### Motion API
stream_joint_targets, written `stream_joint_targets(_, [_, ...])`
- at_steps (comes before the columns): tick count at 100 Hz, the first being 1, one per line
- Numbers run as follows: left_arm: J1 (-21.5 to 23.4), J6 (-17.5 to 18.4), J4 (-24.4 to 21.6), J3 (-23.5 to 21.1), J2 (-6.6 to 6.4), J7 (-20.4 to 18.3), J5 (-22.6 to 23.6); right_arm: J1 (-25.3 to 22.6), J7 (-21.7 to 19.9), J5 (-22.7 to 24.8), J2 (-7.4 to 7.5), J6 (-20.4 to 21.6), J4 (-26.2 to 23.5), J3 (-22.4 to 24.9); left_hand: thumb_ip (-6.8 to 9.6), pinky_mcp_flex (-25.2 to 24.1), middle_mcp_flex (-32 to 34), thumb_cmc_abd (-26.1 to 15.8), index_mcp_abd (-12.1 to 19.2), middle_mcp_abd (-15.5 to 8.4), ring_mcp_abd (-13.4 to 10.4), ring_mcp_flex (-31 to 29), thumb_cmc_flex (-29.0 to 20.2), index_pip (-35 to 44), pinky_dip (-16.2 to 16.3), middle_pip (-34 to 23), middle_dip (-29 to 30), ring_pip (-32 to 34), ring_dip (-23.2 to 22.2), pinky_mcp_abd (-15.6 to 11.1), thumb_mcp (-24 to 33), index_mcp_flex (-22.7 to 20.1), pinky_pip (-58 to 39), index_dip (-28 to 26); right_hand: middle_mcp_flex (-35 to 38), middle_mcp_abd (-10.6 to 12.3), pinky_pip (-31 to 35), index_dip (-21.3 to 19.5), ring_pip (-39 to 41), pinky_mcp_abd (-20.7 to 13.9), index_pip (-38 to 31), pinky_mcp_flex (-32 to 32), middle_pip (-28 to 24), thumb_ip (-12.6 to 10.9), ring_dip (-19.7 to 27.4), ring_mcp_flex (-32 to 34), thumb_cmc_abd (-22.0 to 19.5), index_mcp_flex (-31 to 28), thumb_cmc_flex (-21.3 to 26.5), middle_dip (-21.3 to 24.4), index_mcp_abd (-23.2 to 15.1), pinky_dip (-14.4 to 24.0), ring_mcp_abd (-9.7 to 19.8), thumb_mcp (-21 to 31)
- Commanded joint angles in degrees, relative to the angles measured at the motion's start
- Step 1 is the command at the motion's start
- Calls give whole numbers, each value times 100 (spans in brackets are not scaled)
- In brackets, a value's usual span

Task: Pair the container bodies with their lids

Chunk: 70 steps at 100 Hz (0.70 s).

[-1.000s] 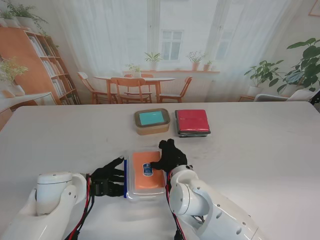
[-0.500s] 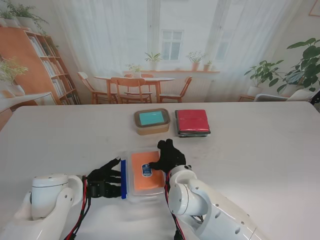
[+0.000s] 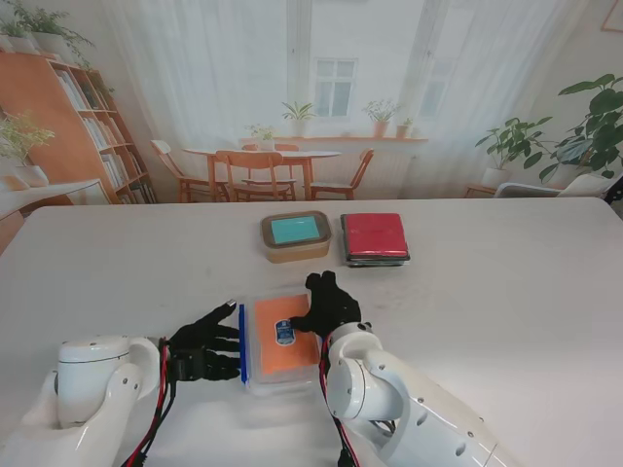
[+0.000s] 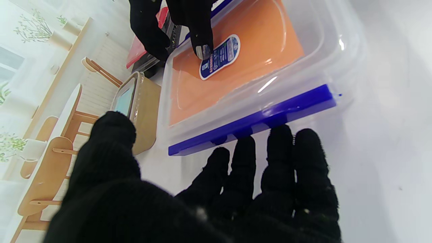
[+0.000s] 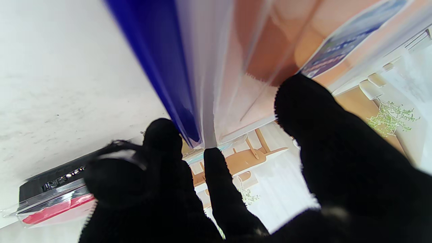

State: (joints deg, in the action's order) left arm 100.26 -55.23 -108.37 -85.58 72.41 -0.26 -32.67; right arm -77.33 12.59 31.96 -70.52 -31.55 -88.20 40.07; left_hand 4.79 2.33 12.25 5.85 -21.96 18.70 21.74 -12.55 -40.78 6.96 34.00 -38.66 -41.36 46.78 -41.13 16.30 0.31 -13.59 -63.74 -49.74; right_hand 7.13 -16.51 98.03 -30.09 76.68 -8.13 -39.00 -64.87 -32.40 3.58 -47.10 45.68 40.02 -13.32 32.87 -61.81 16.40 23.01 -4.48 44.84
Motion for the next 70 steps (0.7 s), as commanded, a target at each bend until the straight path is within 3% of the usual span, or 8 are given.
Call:
stream_joint_targets(1, [7, -105, -94, 36, 24, -46, -32, -52, -125, -24, -11, -18, 118, -58, 76, 72, 123, 43, 106, -178, -118, -245, -80, 88, 77, -177, -77, 201, -65, -10, -59, -76, -290, 106, -134, 96, 484, -68, 331, -1017, -165, -155, 61, -213, 0, 279, 382, -45, 624, -107, 41, 82, -134, 462])
stream_joint_targets(20, [-79, -265, -100, 104, 26, -107, 20, -66, -114, -9, -10, -2, 111, -71, 72, 93, 144, 6, 111, -173, -110, -262, -85, 101, 89, -183, -83, 222, -75, -7, -54, -102, -316, 119, -110, 89, 496, -112, 349, -1091, -266, -198, -25, -212, -9, 323, 392, -70, 634, -168, 21, 83, -73, 489])
stream_joint_targets(42, [-331, -280, -50, 520, -353, 275, -596, -151, -43, 42, -8, 9, 82, -42, 61, 95, 143, -18, 96, -162, -92, -261, -117, 109, 112, -189, -91, 251, -89, -4, -57, -104, -358, 125, -28, 21, 540, -420, 408, -1278, -728, -276, -549, -209, 4, 429, 411, -19, 646, -49, 28, 120, 48, 583])
stream_joint_targets(53, [-468, -281, -13, 701, -475, 417, -832, -202, -2, 67, -6, 17, 43, -18, 57, 93, 136, -24, 96, -157, -88, -256, -130, 108, 116, -187, -91, 256, -90, 0, -55, -98, -363, 130, 14, 22, 549, -475, 423, -1315, -794, -285, -634, -210, 10, 461, 406, -23, 662, 46, 17, 135, 67, 593])
stream_joint_targets(57, [-514, -282, -2, 757, -512, 469, -920, -216, 5, 74, -4, 22, 31, -10, 54, 94, 136, -27, 94, -161, -86, -253, -125, 107, 117, -189, -92, 257, -90, -2, -60, -96, -365, 132, -18, 12, 541, -538, 440, -1347, -815, -288, -825, -208, 38, 476, 416, -22, 659, 353, 14, 176, 81, 595])
stream_joint_targets(70, [-667, -282, 24, 943, -653, 615, -1148, -261, 24, 116, 11, 41, -15, 31, 53, 96, 143, -34, 87, -151, -76, -258, -153, 111, 127, -195, -93, 271, -94, 5, -54, -105, -382, 135, 13, 9, 560, -575, 457, -1411, -871, -298, -885, -213, 48, 526, 415, -24, 680, 420, 17, 201, 113, 615])
